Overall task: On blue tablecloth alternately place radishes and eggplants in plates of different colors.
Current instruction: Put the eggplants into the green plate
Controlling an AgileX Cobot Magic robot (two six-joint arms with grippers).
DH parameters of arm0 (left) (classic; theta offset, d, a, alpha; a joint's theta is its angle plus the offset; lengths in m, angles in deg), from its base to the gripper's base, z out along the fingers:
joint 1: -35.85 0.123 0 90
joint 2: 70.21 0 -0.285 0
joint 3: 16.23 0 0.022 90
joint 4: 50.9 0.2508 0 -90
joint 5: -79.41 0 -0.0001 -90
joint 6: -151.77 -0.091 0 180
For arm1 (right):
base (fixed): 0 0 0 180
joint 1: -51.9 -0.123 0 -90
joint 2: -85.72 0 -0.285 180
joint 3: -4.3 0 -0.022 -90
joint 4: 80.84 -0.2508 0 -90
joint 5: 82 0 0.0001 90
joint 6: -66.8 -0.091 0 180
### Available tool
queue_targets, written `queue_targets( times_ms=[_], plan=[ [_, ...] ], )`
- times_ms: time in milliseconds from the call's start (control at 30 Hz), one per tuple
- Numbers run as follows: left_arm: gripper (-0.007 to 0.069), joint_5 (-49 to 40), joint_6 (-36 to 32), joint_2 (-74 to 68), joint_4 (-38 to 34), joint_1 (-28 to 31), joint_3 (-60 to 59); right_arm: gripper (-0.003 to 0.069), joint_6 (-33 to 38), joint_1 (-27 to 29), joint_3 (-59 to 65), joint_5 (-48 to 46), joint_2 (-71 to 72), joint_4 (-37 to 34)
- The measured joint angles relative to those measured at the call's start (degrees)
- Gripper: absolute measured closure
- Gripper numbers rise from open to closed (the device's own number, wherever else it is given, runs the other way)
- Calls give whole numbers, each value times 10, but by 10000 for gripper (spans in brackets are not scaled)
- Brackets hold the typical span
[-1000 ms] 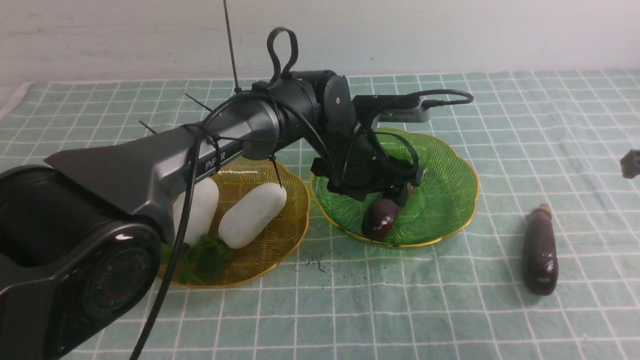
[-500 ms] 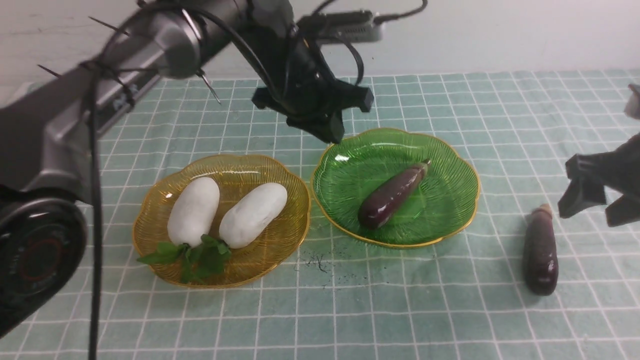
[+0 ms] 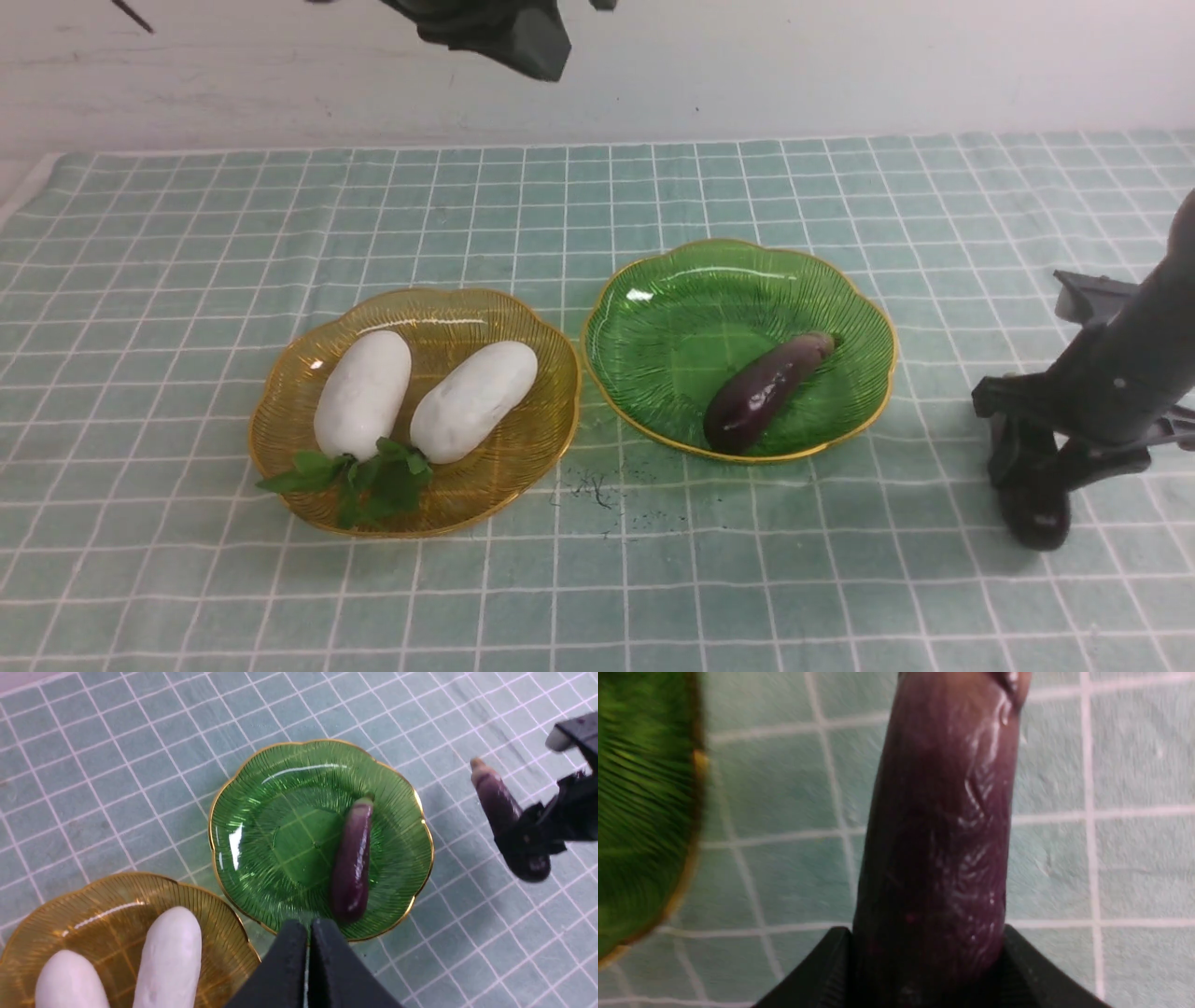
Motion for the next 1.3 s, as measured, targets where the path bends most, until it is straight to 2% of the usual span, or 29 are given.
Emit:
queue_targets(
  times_ms=[100, 200, 333, 467, 633, 700, 800, 867, 967, 1033, 1100, 1200, 1300],
  plan=[
    [632, 1, -1, 69, 13, 0, -106, 321, 35, -21, -70, -11, 14, -92],
    [632, 18, -1, 118, 27, 0, -195, 321, 52, -52, -105, 1, 9, -140],
    [632, 63, 6, 197, 57, 0, -305, 321, 50, -93, -151, 24, -19, -171],
    [632, 83, 41, 272, 81, 0, -400, 321, 33, -146, -215, 35, -87, -179],
    [632, 87, 53, 336, 80, 0, -448, 319, 13, -185, -296, 35, -188, -183],
    [632, 85, 62, 357, 82, 0, -458, 282, -11, -188, -315, 33, -206, -179],
    [632, 80, 72, 390, 91, 0, -473, 168, -43, -188, -325, 23, -210, -161],
    [632, 78, 76, 411, 97, 0, -480, 118, -48, -188, -332, 0, -210, -149],
    [632, 78, 77, 422, 111, 0, -481, 106, -37, -186, -365, -72, -210, -129],
    [632, 78, 77, 423, 117, 0, -481, 145, -30, -182, -396, -110, -209, -116],
    [632, 78, 77, 423, 118, 0, -481, 260, -26, -176, -420, -122, -186, -87],
    [632, 78, 81, 423, 120, 0, -481, 522, -29, -168, -425, -131, -102, -34],
    [632, 78, 87, 423, 120, 0, -481, 630, -39, -167, -428, -135, -16, -1]
  ],
)
